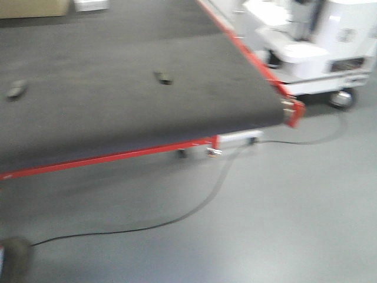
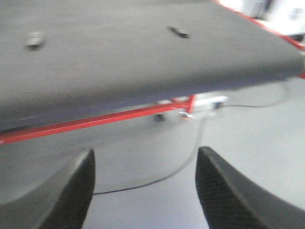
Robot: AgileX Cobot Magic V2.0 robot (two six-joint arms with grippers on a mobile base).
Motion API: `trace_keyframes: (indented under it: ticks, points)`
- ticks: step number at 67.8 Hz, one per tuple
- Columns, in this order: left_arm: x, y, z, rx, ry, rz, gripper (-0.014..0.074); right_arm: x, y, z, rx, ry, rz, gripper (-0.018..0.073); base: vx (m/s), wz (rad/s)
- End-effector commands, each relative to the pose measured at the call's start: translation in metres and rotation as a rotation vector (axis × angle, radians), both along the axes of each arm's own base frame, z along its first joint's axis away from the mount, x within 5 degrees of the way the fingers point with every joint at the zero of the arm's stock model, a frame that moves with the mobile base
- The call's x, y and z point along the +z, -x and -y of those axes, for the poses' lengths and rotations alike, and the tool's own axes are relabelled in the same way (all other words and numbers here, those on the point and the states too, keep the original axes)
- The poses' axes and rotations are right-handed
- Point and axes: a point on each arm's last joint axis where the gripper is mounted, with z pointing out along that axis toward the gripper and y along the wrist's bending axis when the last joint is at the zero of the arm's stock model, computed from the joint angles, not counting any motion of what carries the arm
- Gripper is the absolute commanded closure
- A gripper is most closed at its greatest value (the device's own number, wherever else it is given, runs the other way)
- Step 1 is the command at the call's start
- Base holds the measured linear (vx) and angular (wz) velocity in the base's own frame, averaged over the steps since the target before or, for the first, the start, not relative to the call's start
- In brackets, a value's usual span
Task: Move and align brake pads A on conveyor
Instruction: 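Turn the base away from the conveyor belt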
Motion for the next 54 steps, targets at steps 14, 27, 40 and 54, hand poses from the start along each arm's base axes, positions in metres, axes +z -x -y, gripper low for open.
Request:
trace_keyframes:
  ticks: [14,27,40,54]
  points:
    - [0.0132,-0.0018,0.0006,-0.004,0.016,0.083,0.0147,0.0148,-0.0010,-0.0004,0.003,-0.005,0.091,0.0106,-0.20,-0.92]
    - [0.0133,-0.0018,0.0006,-0.004,0.016,0.084,0.0147,0.0148,-0.0010,-0.0004,0.003,-0.005,0.091,0.0106,-0.21,-0.90]
    - [0.0133,-0.0018,0.0006,-0.004,0.016,0.084,0.0147,0.0148,-0.0010,-0.0004,0.003,-0.005,0.091,0.0106,-0.19,-0.73]
    - [0.0133,-0.0018,0.0006,-0.004,0.016,0.085,0.0147,0.0148,-0.0010,-0.0004,0.003,-0.005,0.091,0.0106,-0.19,-0.70]
